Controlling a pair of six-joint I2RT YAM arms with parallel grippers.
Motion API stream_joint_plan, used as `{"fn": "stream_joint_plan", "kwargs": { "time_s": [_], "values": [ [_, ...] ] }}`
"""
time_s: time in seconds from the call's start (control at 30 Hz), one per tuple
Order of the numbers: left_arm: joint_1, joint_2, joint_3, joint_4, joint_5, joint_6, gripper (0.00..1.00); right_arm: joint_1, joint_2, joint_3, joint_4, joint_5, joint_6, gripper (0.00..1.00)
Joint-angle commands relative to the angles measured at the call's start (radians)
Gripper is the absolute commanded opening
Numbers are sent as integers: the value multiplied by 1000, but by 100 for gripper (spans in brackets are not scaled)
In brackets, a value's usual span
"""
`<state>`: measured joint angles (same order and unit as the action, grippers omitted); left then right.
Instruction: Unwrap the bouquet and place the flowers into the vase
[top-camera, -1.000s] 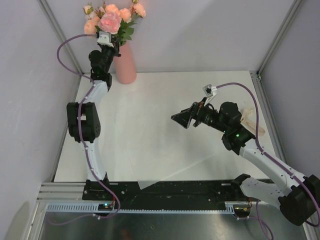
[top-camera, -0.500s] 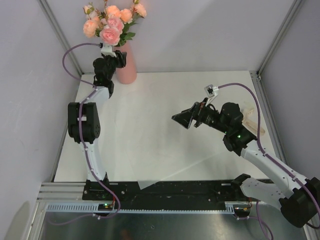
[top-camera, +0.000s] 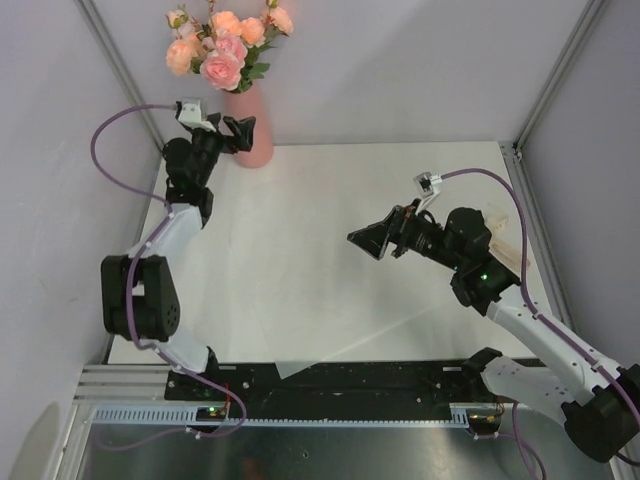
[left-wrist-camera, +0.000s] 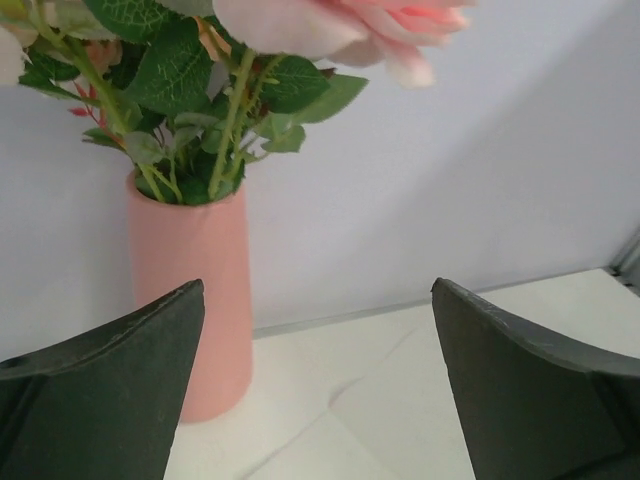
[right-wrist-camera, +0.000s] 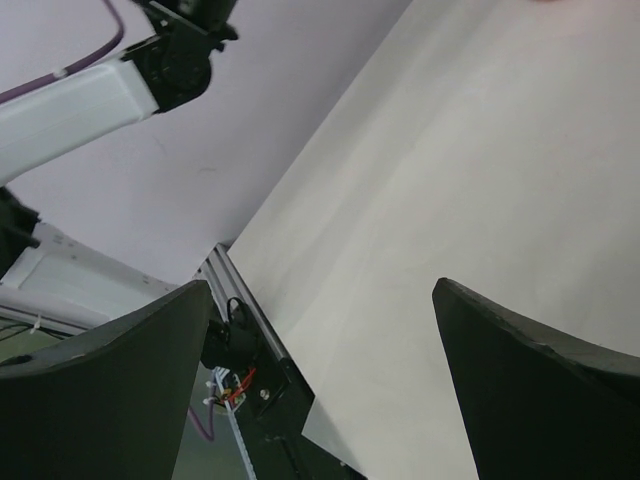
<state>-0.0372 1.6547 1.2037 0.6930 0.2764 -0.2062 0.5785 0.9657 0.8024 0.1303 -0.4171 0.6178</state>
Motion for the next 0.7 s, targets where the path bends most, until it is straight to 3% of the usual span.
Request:
{"fn": "stream_joint_plan", "kwargs": {
  "time_s": [0.0, 0.3, 0.4, 0.67],
  "values": [
    [-6, -150, -133, 8, 35, -102, 99, -7, -26, 41, -94, 42, 5, 99],
    [-29, -505, -366, -220, 113, -234, 100, -57, -19, 92, -390, 189, 2, 99],
    [-50, -607, -381, -354, 162, -304, 100, -91, -16, 101, -440, 249, 17, 99],
    [-83, -807, -501, -530, 303, -360, 100, -141, -22, 115, -493, 307, -48, 99]
  ]
}}
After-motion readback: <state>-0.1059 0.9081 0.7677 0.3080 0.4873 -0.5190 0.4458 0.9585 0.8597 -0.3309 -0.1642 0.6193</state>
